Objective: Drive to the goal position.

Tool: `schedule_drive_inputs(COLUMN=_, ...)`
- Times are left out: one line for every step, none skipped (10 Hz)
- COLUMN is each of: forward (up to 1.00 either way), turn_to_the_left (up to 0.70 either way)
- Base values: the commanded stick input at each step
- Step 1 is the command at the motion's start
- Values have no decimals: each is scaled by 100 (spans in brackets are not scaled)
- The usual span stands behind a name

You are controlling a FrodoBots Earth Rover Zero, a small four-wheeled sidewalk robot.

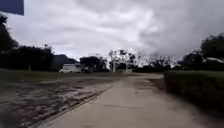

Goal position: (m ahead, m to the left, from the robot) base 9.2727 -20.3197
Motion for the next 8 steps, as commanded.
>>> schedule_drive_inputs(forward=50, turn_to_the_left=0)
schedule_drive_inputs(forward=50, turn_to_the_left=0)
schedule_drive_inputs(forward=50, turn_to_the_left=0)
schedule_drive_inputs(forward=50, turn_to_the_left=0)
schedule_drive_inputs(forward=50, turn_to_the_left=0)
schedule_drive_inputs(forward=50, turn_to_the_left=0)
schedule_drive_inputs(forward=50, turn_to_the_left=0)
schedule_drive_inputs(forward=50, turn_to_the_left=0)
